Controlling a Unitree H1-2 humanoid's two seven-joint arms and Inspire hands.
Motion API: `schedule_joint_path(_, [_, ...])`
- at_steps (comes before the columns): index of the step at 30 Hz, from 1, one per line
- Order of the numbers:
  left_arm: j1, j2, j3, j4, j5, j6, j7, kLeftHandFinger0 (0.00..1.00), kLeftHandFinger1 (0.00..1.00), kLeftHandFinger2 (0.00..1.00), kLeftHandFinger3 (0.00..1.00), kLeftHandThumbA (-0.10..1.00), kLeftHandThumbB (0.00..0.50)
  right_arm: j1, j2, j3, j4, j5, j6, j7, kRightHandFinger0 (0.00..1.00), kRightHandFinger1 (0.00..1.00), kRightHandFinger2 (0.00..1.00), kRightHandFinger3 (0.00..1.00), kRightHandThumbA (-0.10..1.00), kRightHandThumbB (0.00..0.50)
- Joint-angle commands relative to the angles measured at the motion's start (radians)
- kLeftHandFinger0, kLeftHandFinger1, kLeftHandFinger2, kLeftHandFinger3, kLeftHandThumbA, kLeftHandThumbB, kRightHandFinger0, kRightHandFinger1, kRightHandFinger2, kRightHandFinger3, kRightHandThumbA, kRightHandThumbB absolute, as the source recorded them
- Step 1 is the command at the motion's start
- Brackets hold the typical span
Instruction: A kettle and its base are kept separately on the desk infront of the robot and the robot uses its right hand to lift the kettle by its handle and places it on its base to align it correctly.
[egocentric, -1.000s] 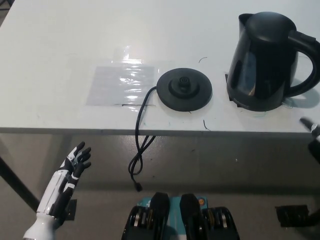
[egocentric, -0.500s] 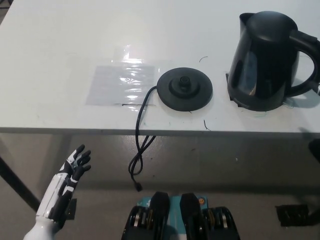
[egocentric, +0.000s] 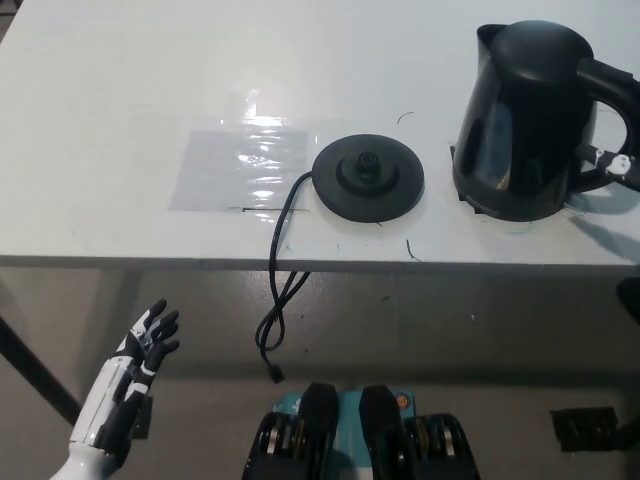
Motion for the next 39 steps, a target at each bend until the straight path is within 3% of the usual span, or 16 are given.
schedule_joint_path(1, [-0.012, 0.013, 0.012, -0.021, -0.014, -0.055, -0.014, 1.0, 1.0, 1.0, 1.0, 0.85, 0.128, -0.092, -0.02, -0.005, 0.05, 0.003, -0.026, 0.028, 1.0, 1.0, 1.0, 1.0, 1.0, 0.254])
schedule_joint_path(3, [-0.012, 0.013, 0.012, -0.024, -0.014, -0.05, -0.014, 1.0, 1.0, 1.0, 1.0, 0.86, 0.137, -0.099, -0.022, -0.01, 0.064, 0.006, -0.029, 0.028, 1.0, 1.0, 1.0, 1.0, 1.0, 0.279])
schedule_joint_path(13, [-0.017, 0.015, 0.016, -0.026, -0.025, -0.046, -0.018, 1.0, 1.0, 1.0, 1.0, 0.87, 0.154, -0.125, -0.019, -0.04, 0.121, 0.026, -0.039, 0.024, 1.0, 1.0, 1.0, 1.0, 1.0, 0.209])
schedule_joint_path(20, [-0.02, 0.015, 0.018, -0.023, -0.013, -0.047, -0.015, 1.0, 1.0, 1.0, 1.0, 0.88, 0.154, -0.132, -0.013, -0.05, 0.134, 0.023, -0.027, 0.023, 1.0, 1.0, 1.0, 1.0, 1.0, 0.221])
schedule_joint_path(24, [-0.024, 0.019, 0.02, -0.026, -0.009, -0.045, -0.014, 1.0, 1.0, 1.0, 1.0, 0.9, 0.162, -0.15, -0.005, -0.067, 0.184, 0.021, -0.068, 0.001, 1.0, 1.0, 1.0, 1.0, 1.0, 0.269])
schedule_joint_path(26, [-0.024, 0.017, 0.02, -0.026, -0.012, -0.045, -0.015, 1.0, 1.0, 1.0, 1.0, 0.9, 0.162, -0.154, 0.026, -0.102, 0.167, 0.014, -0.074, -0.08, 1.0, 1.0, 1.0, 1.0, 0.91, 0.314])
schedule_joint_path(27, [-0.024, 0.016, 0.021, -0.027, -0.016, -0.047, -0.017, 1.0, 1.0, 1.0, 1.0, 0.9, 0.155, -0.156, 0.033, -0.111, 0.163, 0.016, -0.068, -0.092, 0.87, 0.89, 0.93, 1.0, 0.85, 0.348])
schedule_joint_path(28, [-0.024, 0.016, 0.022, -0.026, -0.025, -0.05, -0.02, 1.0, 1.0, 1.0, 1.0, 0.89, 0.143, -0.156, 0.039, -0.121, 0.157, 0.024, -0.052, -0.097, 0.64, 0.68, 0.75, 0.98, 0.78, 0.346])
schedule_joint_path(29, [-0.024, 0.016, 0.021, -0.028, -0.021, -0.047, -0.018, 1.0, 1.0, 1.0, 1.0, 0.89, 0.14, -0.156, 0.042, -0.129, 0.153, 0.038, -0.045, -0.089, 0.38, 0.48, 0.65, 0.86, 0.69, 0.296])
schedule_joint_path(32, [-0.029, 0.017, 0.022, -0.025, -0.021, -0.048, -0.02, 1.0, 1.0, 1.0, 1.0, 0.89, 0.127, -0.159, 0.045, -0.139, 0.159, 0.028, -0.055, -0.09, 0.16, 0.43, 0.61, 0.7, 0.57, 0.266])
schedule_joint_path(33, [-0.03, 0.017, 0.023, -0.026, -0.024, -0.044, -0.02, 1.0, 1.0, 1.0, 1.0, 0.89, 0.149, -0.16, 0.04, -0.134, 0.166, -0.001, -0.069, -0.111, 0.02, 0.35, 0.51, 0.5, 0.46, 0.235])
schedule_joint_path(34, [-0.031, 0.017, 0.023, -0.026, -0.024, -0.041, -0.02, 1.0, 1.0, 1.0, 1.0, 0.89, 0.149, -0.16, 0.039, -0.133, 0.168, -0.01, -0.073, -0.117, 0.02, 0.35, 0.51, 0.5, 0.46, 0.235])
schedule_joint_path(35, [-0.033, 0.018, 0.023, -0.025, -0.027, -0.043, -0.023, 1.0, 1.0, 1.0, 1.0, 0.89, 0.15, -0.161, 0.037, -0.13, 0.17, -0.03, -0.087, -0.136, 0.0, 0.34, 0.56, 0.41, 0.29, 0.226])
schedule_joint_path(36, [-0.033, 0.019, 0.023, -0.024, -0.03, -0.043, -0.025, 1.0, 1.0, 1.0, 1.0, 0.89, 0.149, -0.161, 0.036, -0.127, 0.173, -0.045, -0.101, -0.15, 0.0, 0.37, 0.62, 0.41, 0.27, 0.219])
schedule_joint_path(37, [-0.032, 0.019, 0.022, -0.028, -0.028, -0.036, -0.025, 1.0, 1.0, 1.0, 1.0, 0.89, 0.147, -0.162, 0.038, -0.128, 0.172, -0.064, -0.105, -0.18, 0.0, 0.39, 0.68, 0.38, 0.14, 0.216])
schedule_joint_path(39, [-0.036, 0.02, 0.023, -0.023, -0.025, -0.042, -0.024, 1.0, 1.0, 1.0, 1.0, 0.89, 0.143, -0.169, 0.038, -0.127, 0.174, -0.074, -0.093, -0.199, 0.0, 0.37, 0.67, 0.43, 0.02, 0.211])
